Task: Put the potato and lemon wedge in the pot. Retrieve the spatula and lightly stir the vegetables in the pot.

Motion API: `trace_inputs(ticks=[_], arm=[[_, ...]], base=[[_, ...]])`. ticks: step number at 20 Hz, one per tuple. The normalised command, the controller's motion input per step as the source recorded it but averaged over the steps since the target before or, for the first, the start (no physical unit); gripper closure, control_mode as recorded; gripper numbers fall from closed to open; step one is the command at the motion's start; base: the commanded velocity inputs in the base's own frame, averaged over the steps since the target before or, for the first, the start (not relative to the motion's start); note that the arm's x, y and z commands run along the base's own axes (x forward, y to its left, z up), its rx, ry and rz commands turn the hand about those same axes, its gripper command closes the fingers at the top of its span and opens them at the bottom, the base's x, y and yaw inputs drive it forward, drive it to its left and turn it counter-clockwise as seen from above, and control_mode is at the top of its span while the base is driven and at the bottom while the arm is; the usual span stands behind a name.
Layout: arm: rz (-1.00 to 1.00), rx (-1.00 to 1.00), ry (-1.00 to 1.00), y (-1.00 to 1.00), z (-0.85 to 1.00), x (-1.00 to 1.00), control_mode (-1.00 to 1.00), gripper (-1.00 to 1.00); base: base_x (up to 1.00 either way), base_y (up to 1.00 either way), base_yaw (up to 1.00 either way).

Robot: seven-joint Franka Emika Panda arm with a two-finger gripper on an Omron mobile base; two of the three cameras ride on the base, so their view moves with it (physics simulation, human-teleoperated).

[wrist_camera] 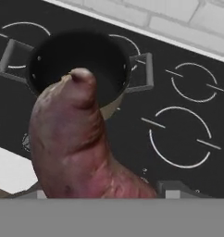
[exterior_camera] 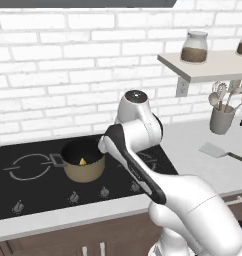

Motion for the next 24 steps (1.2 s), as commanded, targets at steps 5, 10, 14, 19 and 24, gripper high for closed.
trace_inputs(ticks=[5, 10, 14, 19, 24], arm=[[0.00, 0.07, 0.03, 0.85, -0.19, 0.55, -1.00, 1.00], [0.00, 0.00, 0.08, 0.48, -0.43, 0.55, -1.00, 1.00], [0.00, 0.00, 0.08, 0.37, -0.56, 0.56, -1.00, 1.00], [0.00, -0.02, 0.05, 0.20, -0.48, 0.42, -1.00, 1.00], [0.00, -0.10, 0.02, 0.09, -0.45, 0.19, -1.00, 1.00]], base=[[0.00, 0.00, 0.00], [0.00, 0.00, 0.00], [0.00, 0.00, 0.00], [0.00, 0.00, 0.00], [0.00, 0.00, 0.00]])
